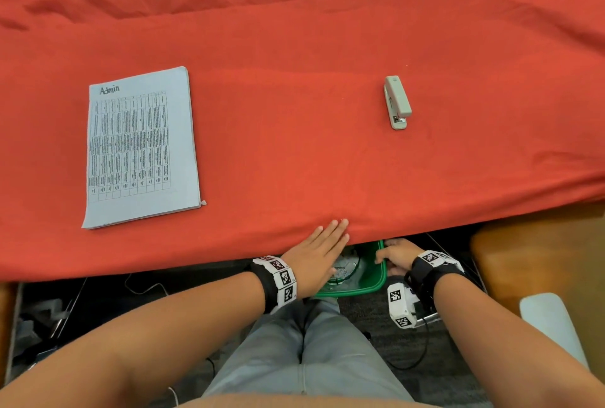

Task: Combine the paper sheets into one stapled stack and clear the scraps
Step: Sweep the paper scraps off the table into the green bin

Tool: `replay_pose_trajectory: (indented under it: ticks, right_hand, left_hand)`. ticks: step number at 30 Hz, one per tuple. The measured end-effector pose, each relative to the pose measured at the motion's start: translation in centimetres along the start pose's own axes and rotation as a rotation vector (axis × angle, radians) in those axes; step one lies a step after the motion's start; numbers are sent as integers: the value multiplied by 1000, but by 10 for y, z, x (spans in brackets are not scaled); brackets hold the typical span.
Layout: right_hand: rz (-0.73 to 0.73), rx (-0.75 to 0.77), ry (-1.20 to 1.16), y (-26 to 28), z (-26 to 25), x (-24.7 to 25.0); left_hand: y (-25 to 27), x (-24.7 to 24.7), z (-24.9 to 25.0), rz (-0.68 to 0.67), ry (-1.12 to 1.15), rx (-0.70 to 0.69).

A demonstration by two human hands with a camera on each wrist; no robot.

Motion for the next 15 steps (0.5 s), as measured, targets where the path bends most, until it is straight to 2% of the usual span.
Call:
replay_pose_trajectory:
  ticks: [4, 7, 9, 11, 15]
  right_hand:
    - [-25, -3, -1, -8, 3, -1]
    - [-19, -2, -13, -11, 6, 1]
    - [-21, -2, -22, -13, 9, 2]
    - [-25, -1, -30, -14, 13, 3]
    - [-71, -5, -71, 6, 12, -6]
  left_hand:
    - [-4, -37, -2, -267, 67, -47]
    - [5, -50, 0, -338, 183, -70]
    - [14, -50, 1, -303, 265, -71]
    - [24, -41, 0, -209, 350, -50]
    - [54, -37, -22, 13, 558, 103]
Point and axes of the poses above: each hand's wrist, its own y-axis away from the middle knuckle, its own x-axis out of the back of the hand, z = x × y, the point moved 8 cm from there along -y, towards the middle knuckle, and after that the axes turned 12 degrees about -z, right-handed, at the moved point
